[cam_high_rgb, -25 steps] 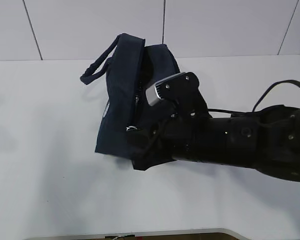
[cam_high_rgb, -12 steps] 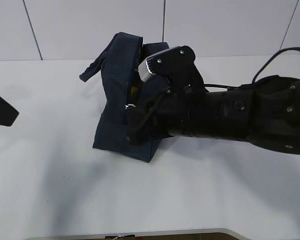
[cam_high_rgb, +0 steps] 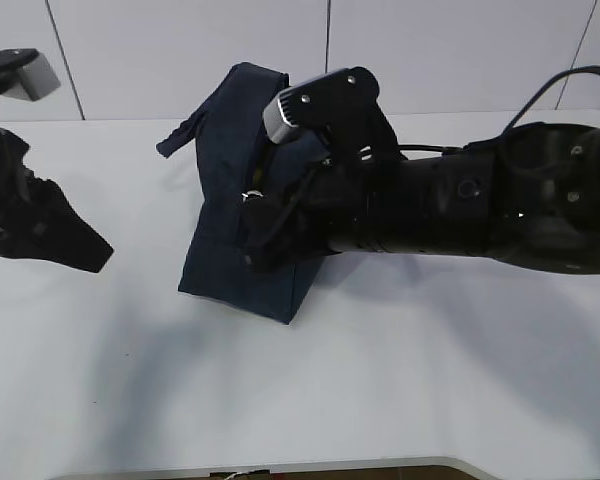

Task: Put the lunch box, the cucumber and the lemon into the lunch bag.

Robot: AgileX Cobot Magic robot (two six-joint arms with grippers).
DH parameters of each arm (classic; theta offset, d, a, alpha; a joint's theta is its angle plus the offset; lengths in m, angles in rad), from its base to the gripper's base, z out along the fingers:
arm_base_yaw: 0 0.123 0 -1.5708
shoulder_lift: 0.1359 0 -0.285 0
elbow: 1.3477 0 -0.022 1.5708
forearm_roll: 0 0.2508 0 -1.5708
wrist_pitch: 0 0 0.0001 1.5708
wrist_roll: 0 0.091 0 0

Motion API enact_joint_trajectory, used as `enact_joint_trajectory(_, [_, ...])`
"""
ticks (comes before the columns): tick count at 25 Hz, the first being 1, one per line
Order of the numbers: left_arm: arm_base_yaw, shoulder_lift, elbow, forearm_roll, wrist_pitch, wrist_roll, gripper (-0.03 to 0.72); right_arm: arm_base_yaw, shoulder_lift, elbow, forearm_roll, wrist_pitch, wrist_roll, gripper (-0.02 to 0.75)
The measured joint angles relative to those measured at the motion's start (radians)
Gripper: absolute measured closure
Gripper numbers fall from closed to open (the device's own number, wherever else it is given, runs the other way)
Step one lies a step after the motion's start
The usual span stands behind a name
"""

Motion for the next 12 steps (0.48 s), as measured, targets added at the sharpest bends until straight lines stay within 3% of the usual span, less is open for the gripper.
enact_joint_trajectory(4, [-0.063, 0.043, 0.000, -0.004, -0.074, 0.041, 0.386, 0.000, -0.011, -0.014, -0.092, 0.016, 0.078, 0.733])
enact_joint_trajectory(12, [-0.112, 0.119, 0.000, -0.032, -0.200, 0.089, 0.342, 0.000, -0.066, -0.020, -0.117, 0.053, 0.099, 0.733])
